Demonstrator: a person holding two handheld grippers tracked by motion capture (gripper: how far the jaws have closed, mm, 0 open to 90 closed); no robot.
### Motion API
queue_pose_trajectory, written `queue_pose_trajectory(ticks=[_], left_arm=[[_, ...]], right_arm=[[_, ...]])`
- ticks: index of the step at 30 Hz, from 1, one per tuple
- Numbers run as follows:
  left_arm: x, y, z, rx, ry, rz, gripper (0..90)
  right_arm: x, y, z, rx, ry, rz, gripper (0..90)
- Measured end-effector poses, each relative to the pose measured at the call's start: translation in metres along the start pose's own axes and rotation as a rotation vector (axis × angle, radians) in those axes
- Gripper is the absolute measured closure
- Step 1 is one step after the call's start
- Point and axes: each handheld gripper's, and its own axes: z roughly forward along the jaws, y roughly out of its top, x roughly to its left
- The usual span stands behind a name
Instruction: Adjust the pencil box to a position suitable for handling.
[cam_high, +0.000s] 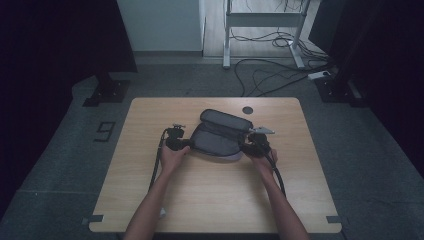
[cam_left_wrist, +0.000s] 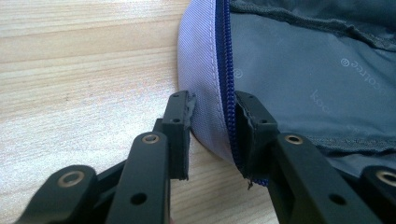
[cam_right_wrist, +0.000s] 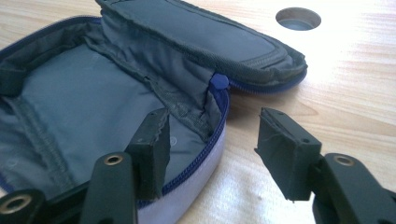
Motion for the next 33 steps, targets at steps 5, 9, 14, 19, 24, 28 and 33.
queue_pose_trajectory(ticks=[5,9,14,19,24,28,33], left_arm=[[0.0,0.0,0.0,-0.001,0.0,0.002,67.5],[0.0,0.001,0.0,0.002,0.003,0.005,67.5],[-0.001,0.002,0.0,0.01,0.008,0.007,69.6],[0.0,0.003,0.0,0.019,0.007,0.001,72.7],[0.002,0.003,0.0,0.024,-0.004,-0.007,76.3],[0.002,0.004,-0.001,0.024,-0.007,-0.01,78.2],[0.003,0.007,-0.003,0.029,-0.021,-0.011,82.4]], right_arm=[[-0.003,0.002,0.008,0.032,0.002,0.013,49.8],[-0.007,0.0,0.017,0.066,0.032,0.047,57.8],[-0.007,-0.003,0.026,0.11,0.054,0.051,68.9],[-0.008,-0.004,0.027,0.115,0.027,0.049,79.4],[-0.009,-0.003,0.025,0.134,0.033,0.038,82.8],[-0.008,-0.003,0.021,0.148,0.036,0.018,83.8],[-0.007,-0.002,0.018,0.137,0.041,0.006,84.0]])
